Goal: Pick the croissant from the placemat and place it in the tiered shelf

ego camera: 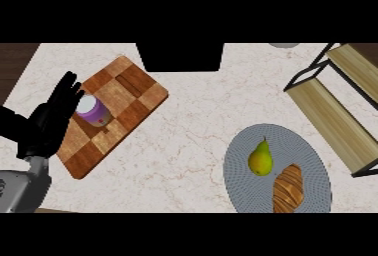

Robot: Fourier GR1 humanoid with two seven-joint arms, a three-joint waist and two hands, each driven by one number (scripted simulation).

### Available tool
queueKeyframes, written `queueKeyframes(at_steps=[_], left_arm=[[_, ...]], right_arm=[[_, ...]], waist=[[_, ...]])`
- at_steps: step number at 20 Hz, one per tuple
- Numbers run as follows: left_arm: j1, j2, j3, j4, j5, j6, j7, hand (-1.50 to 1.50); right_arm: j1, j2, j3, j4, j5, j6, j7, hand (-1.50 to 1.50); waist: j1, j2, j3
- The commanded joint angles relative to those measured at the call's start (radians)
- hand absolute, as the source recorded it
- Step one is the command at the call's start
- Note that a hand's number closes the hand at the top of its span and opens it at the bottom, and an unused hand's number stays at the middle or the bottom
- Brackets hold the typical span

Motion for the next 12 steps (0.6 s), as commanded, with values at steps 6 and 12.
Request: queueKeyframes(at_steps=[6, 12], left_arm=[[-0.058, -0.001, -0.005, 0.023, -0.011, -0.014, 0.021, 0.00], [-0.013, -0.025, 0.004, -0.007, -0.008, -0.034, 0.007, 0.00]], right_arm=[[0.036, -0.311, 0.098, -0.198, 0.395, 0.052, 0.451, -1.50], [-0.251, -0.233, 0.366, -0.195, 0.512, 0.058, 0.816, -1.50]], waist=[[0.033, 0.011, -0.002], [0.050, 0.006, 0.003]])
